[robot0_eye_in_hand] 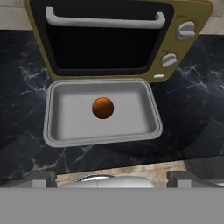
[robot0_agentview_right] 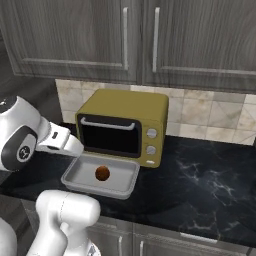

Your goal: Pick the kiwi and orange from the fridge and place them inside the tupperware on the counter.

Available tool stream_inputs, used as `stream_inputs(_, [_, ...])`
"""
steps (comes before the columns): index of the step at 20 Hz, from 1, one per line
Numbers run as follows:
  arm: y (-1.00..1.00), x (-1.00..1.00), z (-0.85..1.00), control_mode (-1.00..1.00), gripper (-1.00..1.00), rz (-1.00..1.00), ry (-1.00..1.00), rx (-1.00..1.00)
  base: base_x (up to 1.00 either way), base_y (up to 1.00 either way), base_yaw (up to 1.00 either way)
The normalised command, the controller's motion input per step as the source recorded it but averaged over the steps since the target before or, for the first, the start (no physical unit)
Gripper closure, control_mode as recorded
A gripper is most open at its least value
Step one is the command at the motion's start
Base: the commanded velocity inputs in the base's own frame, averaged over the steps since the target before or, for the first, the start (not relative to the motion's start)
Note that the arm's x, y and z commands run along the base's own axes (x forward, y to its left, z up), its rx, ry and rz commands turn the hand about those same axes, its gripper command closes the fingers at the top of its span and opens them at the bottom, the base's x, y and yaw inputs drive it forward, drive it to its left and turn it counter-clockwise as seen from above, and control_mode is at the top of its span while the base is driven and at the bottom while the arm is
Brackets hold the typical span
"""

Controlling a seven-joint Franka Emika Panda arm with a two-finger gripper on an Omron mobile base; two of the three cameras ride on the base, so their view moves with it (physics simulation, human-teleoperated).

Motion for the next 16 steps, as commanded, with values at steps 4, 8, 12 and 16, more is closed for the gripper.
stream_inputs(4, [0.13,-0.07,-0.06,-1.0,-1.0,0.01,0.2,0.0,0.0,0.0,0.0])
stream_inputs(8, [0.0,0.0,-0.04,-1.0,-1.0,0.0,0.1,0.06,0.0,0.0,0.0])
stream_inputs(12, [0.0,-0.25,-0.05,1.0,-1.0,0.0,-0.11,0.0,-0.16,0.0,0.0])
stream_inputs(16, [0.0,0.0,0.0,1.0,-1.0,0.0,0.0,0.0,-0.98,0.0,-0.13])
